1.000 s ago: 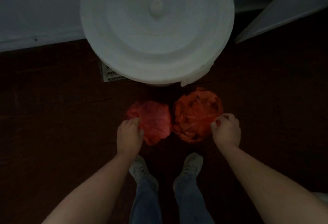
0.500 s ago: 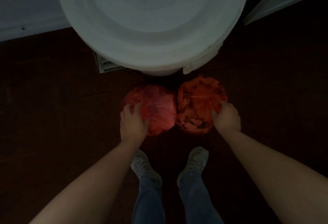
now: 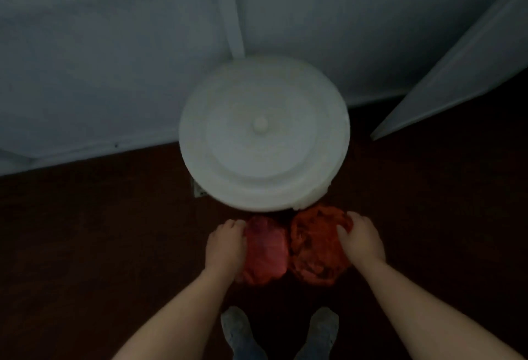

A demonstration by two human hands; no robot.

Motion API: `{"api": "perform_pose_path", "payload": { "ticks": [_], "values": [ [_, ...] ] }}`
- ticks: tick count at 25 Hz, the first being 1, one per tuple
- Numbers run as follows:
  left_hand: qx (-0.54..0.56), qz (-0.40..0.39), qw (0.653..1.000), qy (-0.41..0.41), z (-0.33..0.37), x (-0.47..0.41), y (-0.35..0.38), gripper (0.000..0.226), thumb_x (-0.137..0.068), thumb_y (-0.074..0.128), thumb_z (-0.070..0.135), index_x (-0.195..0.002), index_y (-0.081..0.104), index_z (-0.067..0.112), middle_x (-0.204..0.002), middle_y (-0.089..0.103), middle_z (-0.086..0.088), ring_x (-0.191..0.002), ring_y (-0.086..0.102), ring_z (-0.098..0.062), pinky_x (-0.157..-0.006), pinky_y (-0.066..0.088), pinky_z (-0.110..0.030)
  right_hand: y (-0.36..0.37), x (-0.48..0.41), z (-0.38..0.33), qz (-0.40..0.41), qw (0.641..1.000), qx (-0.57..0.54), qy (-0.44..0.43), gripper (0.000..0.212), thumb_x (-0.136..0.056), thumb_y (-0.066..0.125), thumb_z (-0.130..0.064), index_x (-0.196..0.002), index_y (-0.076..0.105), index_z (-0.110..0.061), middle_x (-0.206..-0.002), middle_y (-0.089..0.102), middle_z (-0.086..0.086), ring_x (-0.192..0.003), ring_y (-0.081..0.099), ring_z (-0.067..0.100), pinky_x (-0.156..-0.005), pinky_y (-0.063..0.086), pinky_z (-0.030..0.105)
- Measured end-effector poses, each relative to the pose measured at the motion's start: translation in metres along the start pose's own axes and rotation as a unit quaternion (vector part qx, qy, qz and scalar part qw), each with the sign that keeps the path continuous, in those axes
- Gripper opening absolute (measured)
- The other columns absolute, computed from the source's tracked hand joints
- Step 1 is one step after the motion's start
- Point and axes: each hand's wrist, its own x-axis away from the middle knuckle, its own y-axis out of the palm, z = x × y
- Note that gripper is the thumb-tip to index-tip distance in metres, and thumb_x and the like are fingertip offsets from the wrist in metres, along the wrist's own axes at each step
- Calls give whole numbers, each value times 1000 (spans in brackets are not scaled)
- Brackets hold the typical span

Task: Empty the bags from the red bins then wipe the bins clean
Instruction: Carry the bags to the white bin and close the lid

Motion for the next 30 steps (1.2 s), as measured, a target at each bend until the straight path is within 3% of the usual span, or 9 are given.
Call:
{"api": "perform_pose_path", "payload": {
  "ticks": [6, 11, 17, 26, 30],
  "values": [
    [35, 44, 998, 6, 70, -1, -151, 28, -94, 55, 22, -119, 64, 23, -111, 71, -4, -106, 64, -28, -85, 44, -34, -112, 24, -87, -8, 998, -30, -58, 49, -97, 60, -35, -141, 54, -16, -136, 56, 13, -123, 55, 33, -98, 48, 39],
    [34, 23, 998, 37, 86, -37, -198, 22, -98, 49, 20, -114, 63, 21, -108, 70, -9, -102, 64, -32, -80, 42, -35, -134, 11, -141, -14, 995, -79, -57, 50, -96, 61, -35, -141, 55, -14, -139, 56, 15, -125, 55, 32, -100, 47, 37],
    [26, -35, 995, 90, 59, -146, -194, 38, -100, 48, 26, -137, 50, 20, -133, 55, -6, -119, 54, -30, -96, 46, -41, -83, -34, -177, 17, 993, -114, -10, 45, -96, 63, -30, -137, 59, -11, -136, 59, 17, -123, 57, 31, -103, 45, 34],
    [-40, -112, 971, 208, 35, -283, -128, 58, -98, 56, 29, -151, 32, 24, -145, 34, -12, -127, 42, -33, -94, 47, -45, 8, -80, -207, 108, 983, -144, 35, 37, -101, 58, -27, -134, 61, -10, -133, 58, 11, -109, 63, 26, -95, 50, 35],
    [-90, -80, 959, 258, 36, -293, -105, 53, -99, 53, 21, -149, 34, 24, -147, 32, -12, -128, 37, -35, -90, 50, -44, 23, -83, -209, 131, 978, -157, 31, 36, -103, 54, -28, -133, 61, -11, -132, 59, 7, -106, 63, 21, -94, 51, 33]
  ]
}}
